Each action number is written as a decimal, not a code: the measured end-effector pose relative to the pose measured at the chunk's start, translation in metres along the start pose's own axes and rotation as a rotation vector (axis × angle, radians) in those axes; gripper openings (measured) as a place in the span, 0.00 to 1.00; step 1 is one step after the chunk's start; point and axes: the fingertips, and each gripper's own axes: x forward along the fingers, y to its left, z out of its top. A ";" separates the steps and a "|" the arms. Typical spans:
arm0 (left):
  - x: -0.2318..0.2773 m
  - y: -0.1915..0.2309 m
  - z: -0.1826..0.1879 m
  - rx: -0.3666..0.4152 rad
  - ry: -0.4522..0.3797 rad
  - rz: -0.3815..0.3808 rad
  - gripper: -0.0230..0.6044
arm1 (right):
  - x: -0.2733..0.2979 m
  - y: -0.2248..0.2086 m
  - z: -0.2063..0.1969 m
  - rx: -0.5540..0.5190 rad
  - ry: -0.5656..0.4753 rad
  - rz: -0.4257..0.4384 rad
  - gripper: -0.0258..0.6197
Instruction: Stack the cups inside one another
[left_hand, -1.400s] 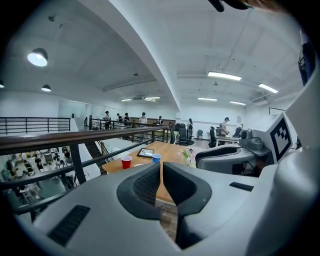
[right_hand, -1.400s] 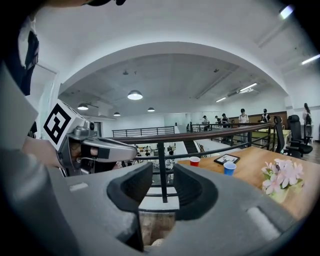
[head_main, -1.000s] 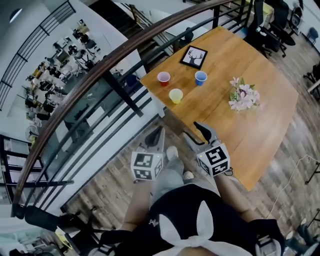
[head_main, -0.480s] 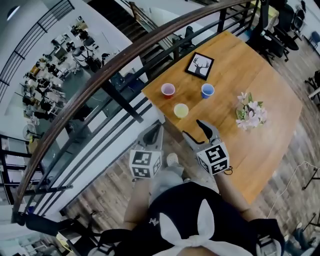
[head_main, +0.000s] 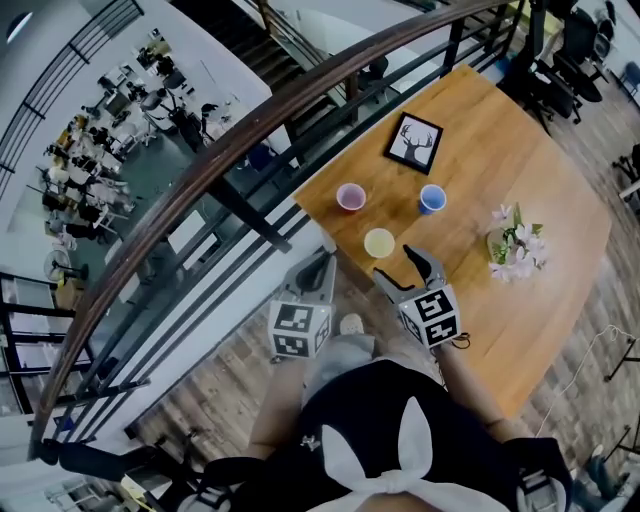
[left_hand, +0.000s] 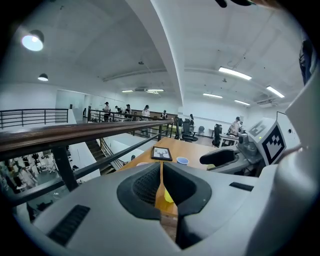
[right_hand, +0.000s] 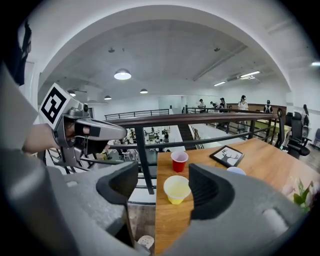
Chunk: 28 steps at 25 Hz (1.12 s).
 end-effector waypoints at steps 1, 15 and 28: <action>0.004 0.003 -0.001 0.006 0.006 -0.011 0.09 | 0.006 -0.002 -0.003 0.000 0.016 0.000 0.52; 0.040 0.017 -0.022 0.029 0.085 -0.122 0.09 | 0.056 -0.017 -0.036 -0.015 0.159 -0.056 0.57; 0.073 0.031 -0.024 0.028 0.119 -0.134 0.09 | 0.094 -0.034 -0.068 0.024 0.252 -0.035 0.58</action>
